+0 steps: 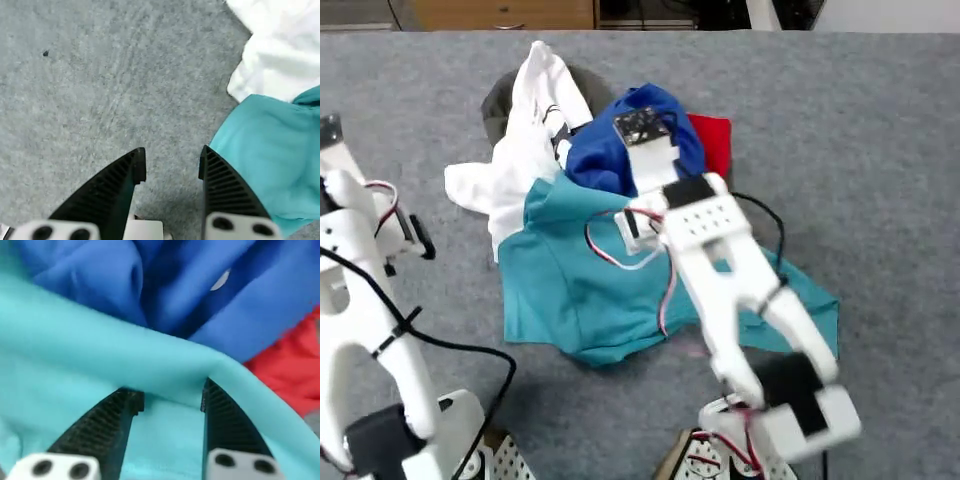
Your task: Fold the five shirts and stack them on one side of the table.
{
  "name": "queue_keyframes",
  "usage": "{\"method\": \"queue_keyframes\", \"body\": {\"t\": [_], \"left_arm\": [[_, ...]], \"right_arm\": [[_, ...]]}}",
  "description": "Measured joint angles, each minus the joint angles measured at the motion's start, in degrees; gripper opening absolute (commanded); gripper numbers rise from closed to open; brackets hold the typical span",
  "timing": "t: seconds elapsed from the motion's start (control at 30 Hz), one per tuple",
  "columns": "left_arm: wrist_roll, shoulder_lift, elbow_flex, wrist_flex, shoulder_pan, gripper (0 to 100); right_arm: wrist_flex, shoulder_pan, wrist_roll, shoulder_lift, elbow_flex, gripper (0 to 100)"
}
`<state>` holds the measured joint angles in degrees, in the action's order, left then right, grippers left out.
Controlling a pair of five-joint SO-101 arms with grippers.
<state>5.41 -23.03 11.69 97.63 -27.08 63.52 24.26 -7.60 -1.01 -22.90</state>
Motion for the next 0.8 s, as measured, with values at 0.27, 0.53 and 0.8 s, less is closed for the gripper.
{"method": "queue_keyframes", "body": {"t": [0.27,0.53,0.8], "left_arm": [[0.09,-7.30,9.05,-5.01,0.00,19],[0.18,-14.68,15.47,-10.81,0.00,19],[0.18,-16.26,19.69,-14.42,0.00,19]], "right_arm": [[4.13,-0.70,0.00,9.67,7.38,2.9],[12.31,-7.38,0.00,8.53,12.48,0.4],[21.10,-16.53,4.66,-3.87,13.71,0.4]]}}
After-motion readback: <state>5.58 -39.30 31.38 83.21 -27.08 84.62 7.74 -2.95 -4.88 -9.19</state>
